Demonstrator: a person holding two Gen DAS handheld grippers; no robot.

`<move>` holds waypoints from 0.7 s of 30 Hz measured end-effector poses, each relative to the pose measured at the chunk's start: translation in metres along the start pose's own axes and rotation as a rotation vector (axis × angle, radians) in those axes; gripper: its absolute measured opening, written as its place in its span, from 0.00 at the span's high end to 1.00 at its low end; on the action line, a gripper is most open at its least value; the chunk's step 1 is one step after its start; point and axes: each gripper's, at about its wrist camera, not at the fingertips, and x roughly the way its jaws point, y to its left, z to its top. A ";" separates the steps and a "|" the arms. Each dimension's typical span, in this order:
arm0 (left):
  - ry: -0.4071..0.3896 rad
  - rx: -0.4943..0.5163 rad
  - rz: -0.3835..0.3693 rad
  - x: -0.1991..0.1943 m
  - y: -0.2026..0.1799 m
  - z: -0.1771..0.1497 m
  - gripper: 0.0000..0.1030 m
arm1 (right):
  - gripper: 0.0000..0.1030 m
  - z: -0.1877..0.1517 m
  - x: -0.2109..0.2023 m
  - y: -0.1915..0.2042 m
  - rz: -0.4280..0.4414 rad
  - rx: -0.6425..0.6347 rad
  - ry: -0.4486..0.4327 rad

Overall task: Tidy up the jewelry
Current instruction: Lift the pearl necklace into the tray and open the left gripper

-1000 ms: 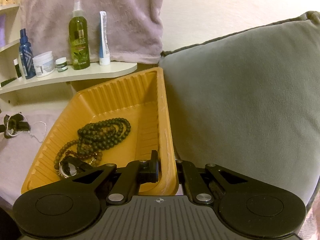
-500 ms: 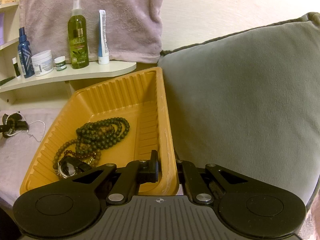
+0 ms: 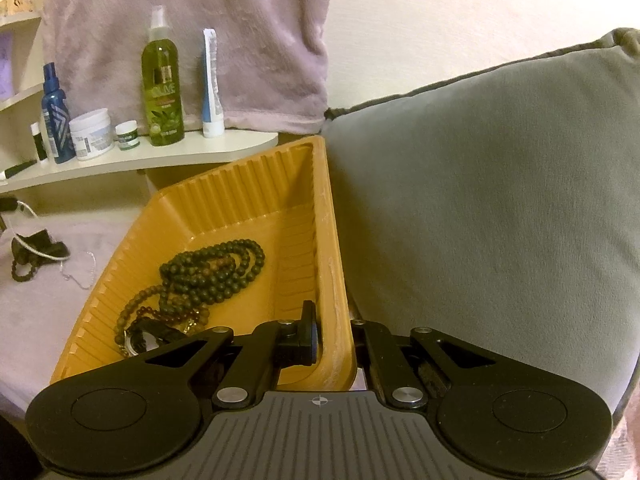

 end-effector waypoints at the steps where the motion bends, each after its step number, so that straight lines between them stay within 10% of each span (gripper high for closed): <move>1: -0.008 0.012 -0.009 -0.003 -0.003 0.005 0.98 | 0.96 0.000 -0.001 0.000 0.001 0.001 -0.002; 21: -0.152 0.144 -0.195 -0.054 -0.074 0.097 0.98 | 0.96 0.001 -0.003 0.000 0.010 0.012 -0.011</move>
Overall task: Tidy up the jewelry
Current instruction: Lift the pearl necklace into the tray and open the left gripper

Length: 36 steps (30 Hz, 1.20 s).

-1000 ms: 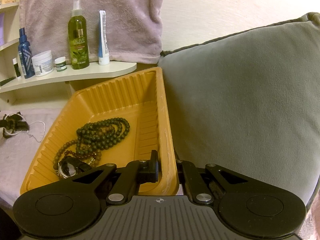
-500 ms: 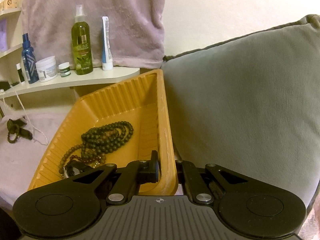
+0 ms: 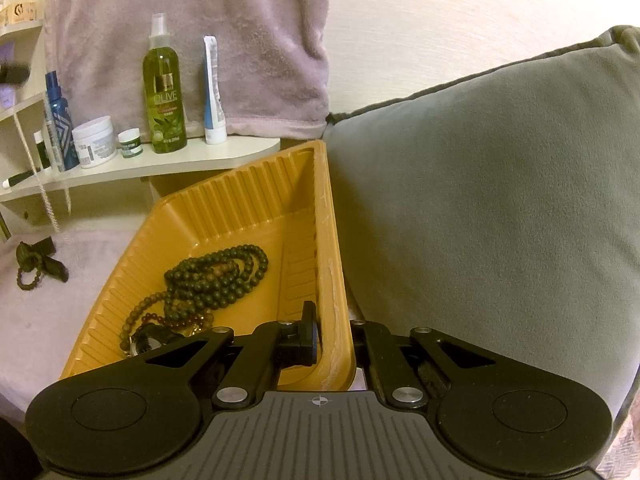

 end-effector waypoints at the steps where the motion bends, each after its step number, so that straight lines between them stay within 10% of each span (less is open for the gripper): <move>1: -0.010 0.005 -0.014 -0.001 -0.004 0.005 0.98 | 0.96 0.000 0.000 0.000 0.000 -0.001 0.000; 13: -0.048 0.057 -0.218 0.004 -0.076 0.037 0.98 | 0.96 0.001 -0.001 0.001 0.001 0.005 -0.002; 36: 0.239 0.103 -0.334 0.072 -0.122 -0.043 0.97 | 0.96 0.001 -0.002 -0.001 0.011 0.016 -0.004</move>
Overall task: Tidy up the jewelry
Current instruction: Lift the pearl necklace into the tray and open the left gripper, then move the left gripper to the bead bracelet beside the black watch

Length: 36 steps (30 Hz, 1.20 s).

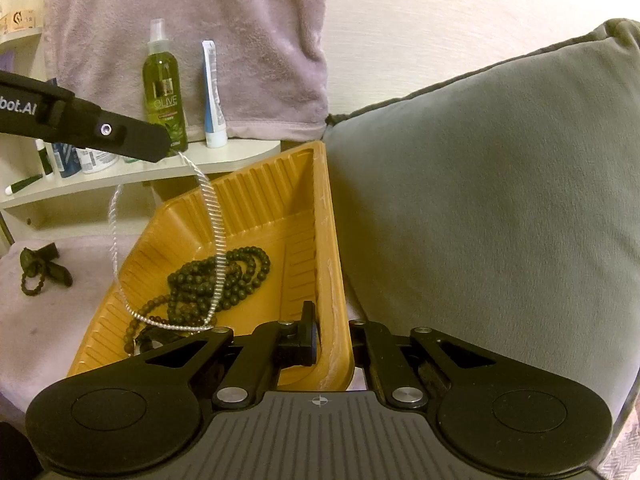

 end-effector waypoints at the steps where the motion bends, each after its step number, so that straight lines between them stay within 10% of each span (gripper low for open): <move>1: 0.000 -0.005 0.003 0.000 0.000 0.000 0.96 | 0.96 0.000 0.000 0.000 0.000 0.000 0.000; 16: -0.101 -0.094 0.211 -0.046 0.046 -0.005 0.79 | 0.96 0.000 0.000 0.001 0.000 0.000 -0.001; 36: -0.051 -0.274 0.611 -0.093 0.122 -0.123 0.74 | 0.96 -0.002 0.002 0.001 -0.006 -0.014 0.004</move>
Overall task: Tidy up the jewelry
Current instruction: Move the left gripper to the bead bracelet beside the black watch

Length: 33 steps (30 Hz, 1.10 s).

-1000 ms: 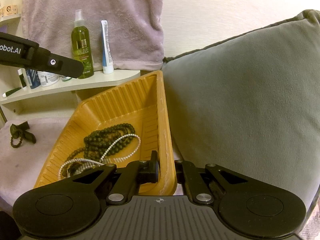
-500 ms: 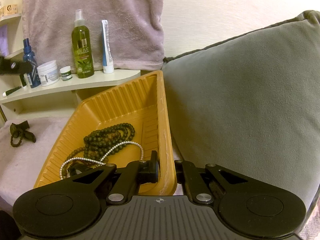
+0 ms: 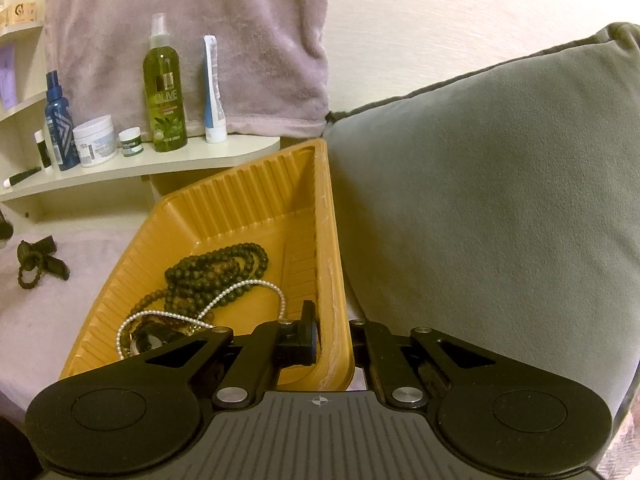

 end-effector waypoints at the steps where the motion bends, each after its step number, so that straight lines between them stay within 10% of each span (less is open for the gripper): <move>1: 0.006 -0.005 0.011 0.001 0.004 -0.005 0.73 | 0.96 0.000 0.000 0.000 0.000 -0.001 0.000; 25: 0.125 0.148 0.018 0.063 0.009 -0.038 0.70 | 0.96 0.000 0.007 -0.001 -0.014 -0.015 0.023; 33: 0.163 0.170 0.020 0.081 0.004 -0.035 0.86 | 0.96 0.000 0.008 -0.001 -0.015 -0.015 0.025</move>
